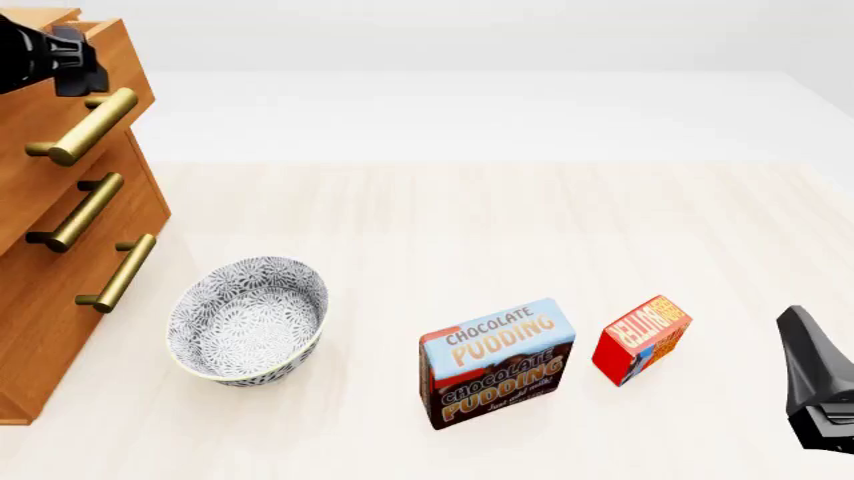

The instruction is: Put the butter at the back in the top drawer of the cabinet and close it.

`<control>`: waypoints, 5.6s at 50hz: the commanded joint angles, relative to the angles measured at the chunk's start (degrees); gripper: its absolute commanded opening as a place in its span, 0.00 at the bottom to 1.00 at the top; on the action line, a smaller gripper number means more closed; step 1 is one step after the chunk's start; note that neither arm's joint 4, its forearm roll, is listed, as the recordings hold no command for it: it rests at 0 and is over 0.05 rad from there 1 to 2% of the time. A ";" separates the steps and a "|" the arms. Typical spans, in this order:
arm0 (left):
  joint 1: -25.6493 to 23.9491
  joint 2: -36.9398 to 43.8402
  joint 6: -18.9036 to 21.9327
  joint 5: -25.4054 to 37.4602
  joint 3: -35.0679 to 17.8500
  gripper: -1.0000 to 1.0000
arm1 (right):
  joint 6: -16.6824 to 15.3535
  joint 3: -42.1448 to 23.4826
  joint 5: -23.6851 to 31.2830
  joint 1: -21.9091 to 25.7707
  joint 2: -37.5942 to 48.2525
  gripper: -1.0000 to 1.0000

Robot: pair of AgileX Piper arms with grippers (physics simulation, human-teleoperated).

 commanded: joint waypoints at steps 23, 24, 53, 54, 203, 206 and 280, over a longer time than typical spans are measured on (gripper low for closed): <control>0.03 1.76 0.19 -1.62 1.40 1.00 | 0.00 0.00 0.00 0.00 0.00 1.00; 0.05 1.80 0.19 -1.62 1.38 1.00 | 0.00 0.00 0.00 0.00 0.00 1.00; -0.29 2.33 0.50 -1.98 1.92 1.00 | 0.00 0.00 0.00 0.00 0.00 1.00; -0.37 2.33 0.50 -1.96 1.95 1.00 | 0.00 0.00 0.00 0.00 0.00 1.00; -11.05 4.50 0.14 -3.68 6.33 1.00 | 0.00 0.00 0.00 0.00 0.00 1.00; -11.20 4.53 0.25 -3.90 6.63 1.00 | 0.00 0.00 0.00 0.00 0.00 1.00; -17.54 3.21 -1.08 -4.21 9.48 1.00 | 0.00 0.00 0.00 0.00 0.00 1.00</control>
